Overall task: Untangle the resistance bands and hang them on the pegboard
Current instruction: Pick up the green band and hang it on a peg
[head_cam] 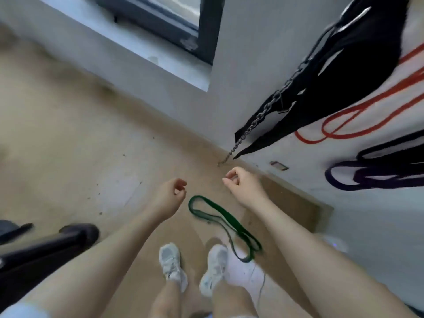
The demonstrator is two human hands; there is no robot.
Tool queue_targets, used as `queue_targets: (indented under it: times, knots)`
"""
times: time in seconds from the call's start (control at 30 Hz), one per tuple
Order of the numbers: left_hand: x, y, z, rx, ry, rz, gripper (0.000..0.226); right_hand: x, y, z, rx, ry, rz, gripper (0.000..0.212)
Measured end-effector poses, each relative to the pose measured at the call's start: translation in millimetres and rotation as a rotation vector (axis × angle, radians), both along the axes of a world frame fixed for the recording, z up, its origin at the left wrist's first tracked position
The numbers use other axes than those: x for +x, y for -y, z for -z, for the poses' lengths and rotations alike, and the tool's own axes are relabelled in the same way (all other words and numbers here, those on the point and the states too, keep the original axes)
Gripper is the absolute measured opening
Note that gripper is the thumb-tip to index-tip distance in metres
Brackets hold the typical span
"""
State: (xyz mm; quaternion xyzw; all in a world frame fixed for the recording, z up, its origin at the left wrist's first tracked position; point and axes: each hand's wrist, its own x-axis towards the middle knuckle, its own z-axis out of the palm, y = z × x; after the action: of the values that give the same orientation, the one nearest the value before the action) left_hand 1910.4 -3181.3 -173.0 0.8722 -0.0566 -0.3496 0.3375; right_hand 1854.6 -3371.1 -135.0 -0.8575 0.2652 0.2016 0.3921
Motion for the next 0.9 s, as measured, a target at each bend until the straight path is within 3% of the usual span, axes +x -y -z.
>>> queue_targets:
  times: [0.3, 0.57, 0.73, 0.9]
  knots:
    - [-10.1, -40.2, 261.6, 0.155, -0.269, -0.181, 0.03, 23.8, -39.4, 301.4, -0.088, -0.267, -0.215, 0.022]
    - [-13.7, 6.3, 520.4, 0.161, -0.27, -0.138, 0.037, 5.1, -35.1, 561.4, -0.304, -0.199, -0.276, 0.033]
    - [-31.9, 24.1, 593.0, 0.152, -0.2, -0.12, 0.033, -4.5, -31.8, 633.2, -0.428, -0.105, -0.389, 0.035]
    - [-30.3, 25.9, 576.0, 0.026, -0.233, -0.208, 0.018, -6.4, -22.6, 608.2, -0.257, -0.055, -0.247, 0.021]
